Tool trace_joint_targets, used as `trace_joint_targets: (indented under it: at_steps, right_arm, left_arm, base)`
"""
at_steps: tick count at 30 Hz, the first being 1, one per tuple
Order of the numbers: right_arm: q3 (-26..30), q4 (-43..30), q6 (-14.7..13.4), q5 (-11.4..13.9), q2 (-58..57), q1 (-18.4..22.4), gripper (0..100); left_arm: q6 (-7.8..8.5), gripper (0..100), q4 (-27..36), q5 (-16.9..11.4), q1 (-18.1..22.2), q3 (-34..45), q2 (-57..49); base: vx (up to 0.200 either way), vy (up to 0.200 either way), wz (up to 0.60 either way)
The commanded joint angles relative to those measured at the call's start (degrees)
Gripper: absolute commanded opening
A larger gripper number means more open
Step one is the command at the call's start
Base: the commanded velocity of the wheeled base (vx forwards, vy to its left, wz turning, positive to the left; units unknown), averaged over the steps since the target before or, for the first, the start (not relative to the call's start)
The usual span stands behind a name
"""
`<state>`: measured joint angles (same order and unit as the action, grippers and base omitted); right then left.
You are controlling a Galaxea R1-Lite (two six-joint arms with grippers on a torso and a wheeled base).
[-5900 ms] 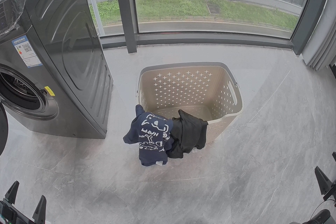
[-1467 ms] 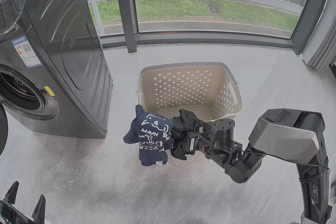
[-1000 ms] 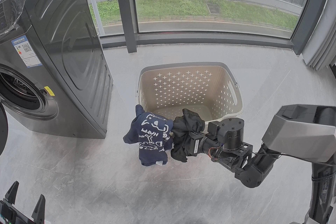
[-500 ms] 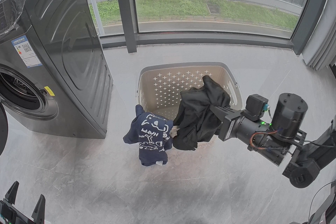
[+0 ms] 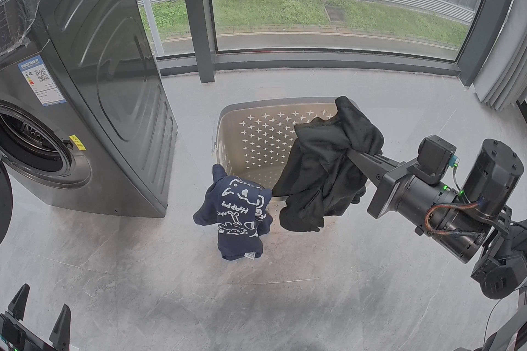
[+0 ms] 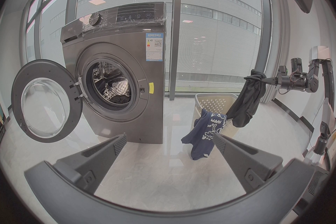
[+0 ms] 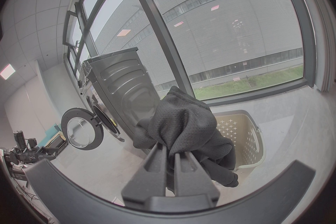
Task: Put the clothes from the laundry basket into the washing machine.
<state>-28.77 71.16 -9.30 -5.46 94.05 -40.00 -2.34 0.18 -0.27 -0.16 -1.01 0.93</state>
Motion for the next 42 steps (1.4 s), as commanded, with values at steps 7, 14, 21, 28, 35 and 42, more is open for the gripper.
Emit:
trace_joint_targets:
  at_steps: [7, 14, 21, 28, 35, 42]
  right_arm:
    - [1.26, 1.79, 0.69, 0.10, -1.06, -0.87, 0]
    - [1.61, 1.79, 0.69, 0.10, -1.15, -0.96, 0]
    - [1.70, 1.88, 0.69, 0.19, -0.97, -1.40, 0]
    - [1.70, 1.88, 0.69, 0.19, -0.89, -1.40, 0]
    - [1.70, 1.88, 0.60, 0.28, -0.89, -1.49, 0]
    - [1.61, 1.97, 0.69, 0.36, -0.89, -1.57, 0]
  left_arm:
    - [-0.21, 100, -0.01, 0.00, -0.02, 0.92, -0.31]
    - [-0.21, 100, -0.01, 0.00, -0.02, 0.92, -0.31]
    - [-0.21, 100, -0.01, 0.00, -0.02, 0.92, -0.31]
    - [-0.21, 100, -0.01, 0.00, -0.02, 0.92, -0.31]
    - [-0.21, 100, -0.01, 0.00, -0.02, 0.92, -0.31]
    - [-0.12, 100, -0.01, 0.00, -0.02, 0.92, -0.31]
  base:
    - [0.000, 0.143, 0.00]
    - [0.000, 0.200, 0.00]
    - [0.000, 0.200, 0.00]
    - [0.000, 0.200, 0.00]
    - [0.000, 0.200, 0.00]
    - [0.000, 0.171, 0.00]
